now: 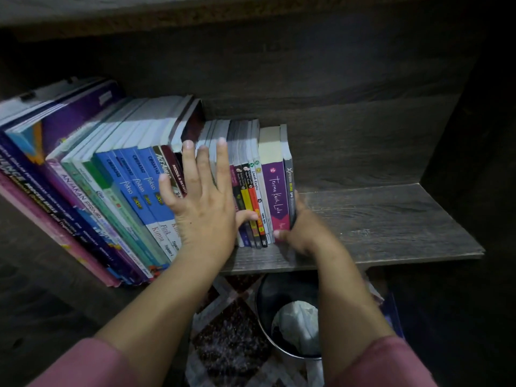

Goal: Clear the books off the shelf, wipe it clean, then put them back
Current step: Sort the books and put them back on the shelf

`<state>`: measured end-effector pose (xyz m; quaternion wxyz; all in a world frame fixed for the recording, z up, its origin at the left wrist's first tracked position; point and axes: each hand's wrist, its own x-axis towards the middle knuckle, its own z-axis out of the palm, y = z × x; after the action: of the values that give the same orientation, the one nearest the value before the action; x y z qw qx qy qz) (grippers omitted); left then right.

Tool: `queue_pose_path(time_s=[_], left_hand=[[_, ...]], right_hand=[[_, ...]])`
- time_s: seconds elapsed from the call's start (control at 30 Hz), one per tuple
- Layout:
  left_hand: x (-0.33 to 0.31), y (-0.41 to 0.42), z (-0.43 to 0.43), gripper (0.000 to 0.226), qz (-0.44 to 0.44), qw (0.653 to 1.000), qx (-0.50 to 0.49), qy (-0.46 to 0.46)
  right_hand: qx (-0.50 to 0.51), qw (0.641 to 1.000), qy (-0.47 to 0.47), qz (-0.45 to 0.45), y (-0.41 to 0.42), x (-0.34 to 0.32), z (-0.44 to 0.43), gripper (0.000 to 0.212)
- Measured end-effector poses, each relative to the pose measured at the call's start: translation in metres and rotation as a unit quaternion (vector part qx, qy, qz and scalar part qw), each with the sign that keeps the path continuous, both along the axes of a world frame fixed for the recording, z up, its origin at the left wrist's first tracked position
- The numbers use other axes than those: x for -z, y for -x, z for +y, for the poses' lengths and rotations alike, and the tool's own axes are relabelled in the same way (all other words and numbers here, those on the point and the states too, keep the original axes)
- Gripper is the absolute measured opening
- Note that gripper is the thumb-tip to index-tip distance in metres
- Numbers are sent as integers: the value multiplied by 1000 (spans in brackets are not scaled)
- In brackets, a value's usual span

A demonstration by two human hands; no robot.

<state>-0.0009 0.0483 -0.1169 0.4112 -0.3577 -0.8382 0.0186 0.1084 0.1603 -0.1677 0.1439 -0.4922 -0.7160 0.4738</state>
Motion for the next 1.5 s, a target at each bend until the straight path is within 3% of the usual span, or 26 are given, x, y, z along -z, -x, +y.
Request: queue_pose_path(time_s=[0.17,0.3,0.37,0.47,0.57,0.73,0.97,1.13,1.3,1.4,1.5], left_hand=[[5,3,7,131,25,1000,-11,4],[22,12,-4,130,9,997,79,-21],[35,19,-16,123,-19,986,142,-83],[39,37,-30,112,-21,972,163,-170],[23,54,-29,106,-27,963,175,-205],[29,68,-15,98,14,951,218,-218],[28,59,-32,96,-14,934,277,-225],[13,92,-61,96,16,928,251,-274],[12,117,-62,99,25,921,267,-282],[12,116,-63,100,20,927,265,-264],[7,119,-75,97,26,929,266,-258]], right_hand=[[10,999,-18,-33,3,9,3,94],[-9,1000,-2,3,3,4,5,96],[-10,999,-16,49,6,-2,6,113],[9,992,-46,114,11,-8,3,142],[34,985,-57,157,15,1,-10,149],[86,976,-66,191,22,22,-20,143],[83,962,-59,253,25,9,-32,140],[89,944,-179,261,31,-25,-40,137],[108,947,-211,217,40,-32,-47,143],[136,943,-218,211,46,-34,-53,135],[148,906,-353,181,56,-47,-69,114]])
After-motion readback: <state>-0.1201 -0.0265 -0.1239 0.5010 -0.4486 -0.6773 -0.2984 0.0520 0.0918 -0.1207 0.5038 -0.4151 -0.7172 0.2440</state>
